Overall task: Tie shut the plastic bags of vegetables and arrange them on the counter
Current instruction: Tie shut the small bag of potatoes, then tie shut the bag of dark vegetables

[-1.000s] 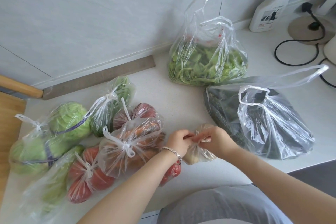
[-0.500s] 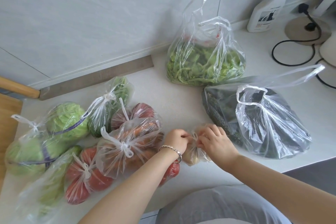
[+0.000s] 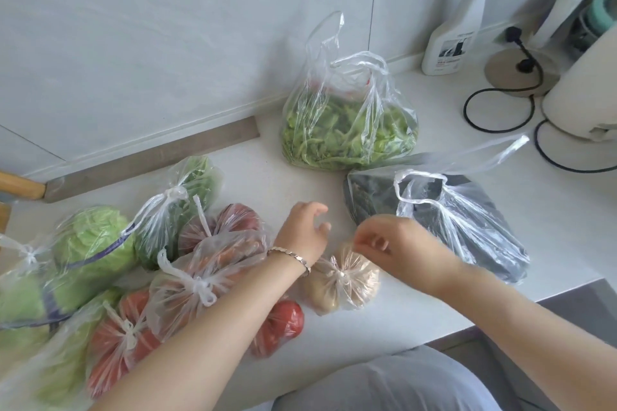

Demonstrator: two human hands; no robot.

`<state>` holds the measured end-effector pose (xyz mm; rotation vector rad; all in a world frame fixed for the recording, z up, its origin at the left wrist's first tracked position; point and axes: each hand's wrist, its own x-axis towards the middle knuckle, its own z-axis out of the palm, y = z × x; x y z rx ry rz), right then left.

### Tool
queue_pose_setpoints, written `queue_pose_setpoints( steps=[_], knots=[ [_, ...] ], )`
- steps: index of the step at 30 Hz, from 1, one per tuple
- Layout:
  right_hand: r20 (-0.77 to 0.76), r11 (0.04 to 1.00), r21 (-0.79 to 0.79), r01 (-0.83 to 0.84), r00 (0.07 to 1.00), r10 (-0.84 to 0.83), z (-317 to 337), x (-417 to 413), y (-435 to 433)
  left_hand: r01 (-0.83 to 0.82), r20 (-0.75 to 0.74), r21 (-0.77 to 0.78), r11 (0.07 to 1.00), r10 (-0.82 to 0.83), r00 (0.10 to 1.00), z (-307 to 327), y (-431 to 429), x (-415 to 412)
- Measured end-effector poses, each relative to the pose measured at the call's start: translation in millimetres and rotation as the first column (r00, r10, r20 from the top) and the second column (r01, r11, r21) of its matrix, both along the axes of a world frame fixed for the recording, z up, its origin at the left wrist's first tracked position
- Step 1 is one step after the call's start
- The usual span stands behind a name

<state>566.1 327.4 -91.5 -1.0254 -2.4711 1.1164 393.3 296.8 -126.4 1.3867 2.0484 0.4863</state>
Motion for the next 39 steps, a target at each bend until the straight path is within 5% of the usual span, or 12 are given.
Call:
queue_pose_setpoints(
  steps=[3, 5, 12, 16, 19, 22, 26, 28, 30, 33, 39],
  knots=[
    [-0.205, 0.953, 0.229, 0.200, 0.967, -0.154, 36.3, 23.2, 23.7, 0.131, 0.032, 0.134, 0.982, -0.137, 0.990, 25.4, 21.7, 25.2],
    [-0.214, 0.895, 0.322, 0.310, 0.944, -0.250, 44.2, 39.7, 41.7, 0.266, -0.052, 0.207, 0.941, -0.261, 0.964, 35.5, 33.9, 45.4],
    [0.439, 0.968, 0.237, 0.082, 0.880, -0.182, 2.3, 66.0, 61.1, 0.433, -0.065, 0.110, 0.895, -0.428, 0.901, 40.9, 75.6, 88.8],
    [0.106, 0.911, 0.346, 0.225, 0.955, -0.276, -19.7, 79.7, 54.7, 0.408, 0.113, 0.093, 0.908, -0.417, 0.902, 42.3, 85.4, 98.5],
    [-0.139, 0.914, 0.106, 0.392, 0.916, -0.377, -9.6, 102.0, 44.6, 0.344, 0.319, 0.071, 0.936, -0.348, 0.882, 45.1, 89.7, 101.4],
    [-0.269, 0.799, -0.225, 0.557, 0.753, -0.600, -4.5, 121.6, 43.3, 0.309, 0.100, 0.229, 0.923, -0.338, 0.936, 39.9, 97.8, 107.0],
    [-0.351, 0.636, -0.535, 0.556, 0.539, -0.766, 0.5, 124.8, 46.3, 0.179, 0.089, 0.332, 0.926, -0.219, 0.972, 45.1, 117.5, 121.1],
    [-0.318, 0.555, -0.581, 0.595, 0.462, -0.828, 4.6, 122.9, 47.5, 0.244, 0.057, 0.268, 0.932, -0.268, 0.962, 51.5, 129.4, 124.2],
    [-0.249, 0.486, -0.550, 0.679, 0.423, -0.871, 7.1, 122.5, 53.3, 0.283, 0.218, 0.204, 0.937, -0.325, 0.920, 55.7, 132.6, 124.7],
    [-0.129, 0.448, -0.471, 0.760, 0.443, -0.887, 9.7, 119.0, 65.9, 0.166, 0.512, 0.229, 0.959, -0.264, 0.817, 53.6, 121.1, 119.6],
    [-0.102, 0.453, -0.600, 0.659, 0.498, -0.861, 16.3, 83.4, 83.1, 0.066, 0.592, 0.115, 0.991, -0.122, 0.796, 43.1, 102.5, 112.5]
  ],
)
